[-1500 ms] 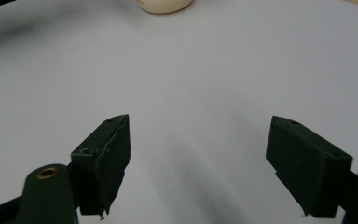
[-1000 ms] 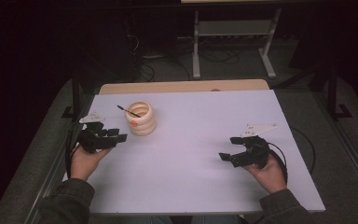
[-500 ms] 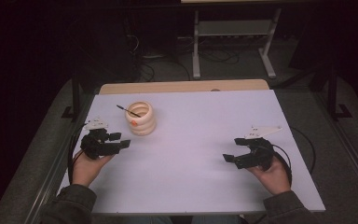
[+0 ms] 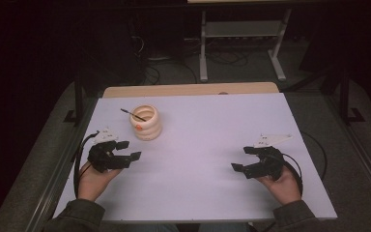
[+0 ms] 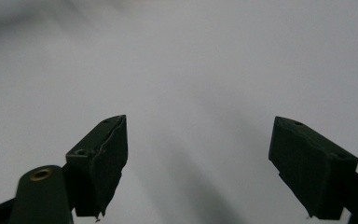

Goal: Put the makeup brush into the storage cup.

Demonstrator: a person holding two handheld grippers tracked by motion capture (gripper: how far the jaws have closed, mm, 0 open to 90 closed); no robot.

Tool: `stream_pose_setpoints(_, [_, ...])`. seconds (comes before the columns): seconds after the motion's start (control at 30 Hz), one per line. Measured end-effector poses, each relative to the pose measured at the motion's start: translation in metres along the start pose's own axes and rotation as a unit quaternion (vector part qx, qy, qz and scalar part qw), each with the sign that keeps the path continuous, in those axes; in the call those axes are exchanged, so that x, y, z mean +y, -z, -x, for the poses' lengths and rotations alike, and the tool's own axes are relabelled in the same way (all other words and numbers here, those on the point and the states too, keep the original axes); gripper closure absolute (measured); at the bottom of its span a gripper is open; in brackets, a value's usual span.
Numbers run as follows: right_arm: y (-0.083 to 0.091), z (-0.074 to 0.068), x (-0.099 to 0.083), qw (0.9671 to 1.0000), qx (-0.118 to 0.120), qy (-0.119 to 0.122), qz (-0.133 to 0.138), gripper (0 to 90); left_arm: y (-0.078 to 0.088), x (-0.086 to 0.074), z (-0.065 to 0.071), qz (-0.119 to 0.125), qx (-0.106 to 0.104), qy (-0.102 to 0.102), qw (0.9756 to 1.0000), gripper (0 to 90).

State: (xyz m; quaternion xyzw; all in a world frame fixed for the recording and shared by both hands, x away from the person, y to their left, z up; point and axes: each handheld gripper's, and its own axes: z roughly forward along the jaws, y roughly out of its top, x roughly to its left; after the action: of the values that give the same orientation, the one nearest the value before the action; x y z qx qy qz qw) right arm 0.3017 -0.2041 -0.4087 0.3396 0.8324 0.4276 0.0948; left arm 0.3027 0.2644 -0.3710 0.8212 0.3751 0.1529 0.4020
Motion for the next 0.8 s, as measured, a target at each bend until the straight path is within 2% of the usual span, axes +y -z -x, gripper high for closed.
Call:
stream_pose_setpoints(0.17, [0.000,-0.001,-0.004,1.0000,0.000,-0.005,-0.007,18.4,-0.004,-0.005,0.010,0.000,-0.006,-0.007,1.0000,31.0])
stream_pose_setpoints(0.2, [0.000,-0.001,-0.005,1.0000,-0.001,0.000,-0.006,18.4,-0.005,-0.007,0.013,0.004,-0.007,-0.001,1.0000,30.5])
stream_pose_setpoints(0.23, [-0.001,-0.001,-0.006,1.0000,-0.002,0.001,-0.004,18.4,-0.005,-0.008,0.013,-0.001,-0.008,-0.008,0.9999,30.2])
stream_pose_setpoints(0.27, [0.000,-0.001,-0.006,1.0000,-0.001,0.001,-0.006,18.5,-0.006,-0.010,0.015,0.004,-0.008,-0.006,0.9999,29.9])
stream_pose_setpoints(0.33, [0.001,-0.002,-0.007,0.9999,-0.001,-0.006,-0.009,18.5,-0.006,-0.012,0.017,0.004,-0.011,-0.006,0.9999,29.4])
stream_pose_setpoints(0.47, [0.001,-0.002,-0.008,1.0000,-0.001,-0.002,-0.005,18.5,-0.005,-0.019,0.020,0.012,-0.010,-0.010,0.9998,29.7])
stream_pose_setpoints(0.53, [0.002,-0.002,-0.008,1.0000,-0.001,-0.005,-0.005,18.4,-0.005,-0.023,0.021,0.013,-0.011,-0.003,0.9998,30.0])
stream_pose_setpoints(0.6, [0.003,-0.002,-0.009,1.0000,-0.001,-0.007,-0.006,18.3,-0.005,-0.027,0.020,0.009,-0.010,-0.005,0.9999,29.9])
stream_pose_setpoints(0.7, [0.003,-0.002,-0.011,1.0000,-0.001,-0.002,-0.004,18.1,-0.004,-0.034,0.021,0.015,-0.014,0.006,0.9998,29.6])
stream_pose_setpoints(0.8, [0.003,-0.004,-0.012,1.0000,-0.001,-0.006,-0.006,18.0,-0.003,-0.036,0.023,0.017,-0.013,0.000,0.9998,29.1])
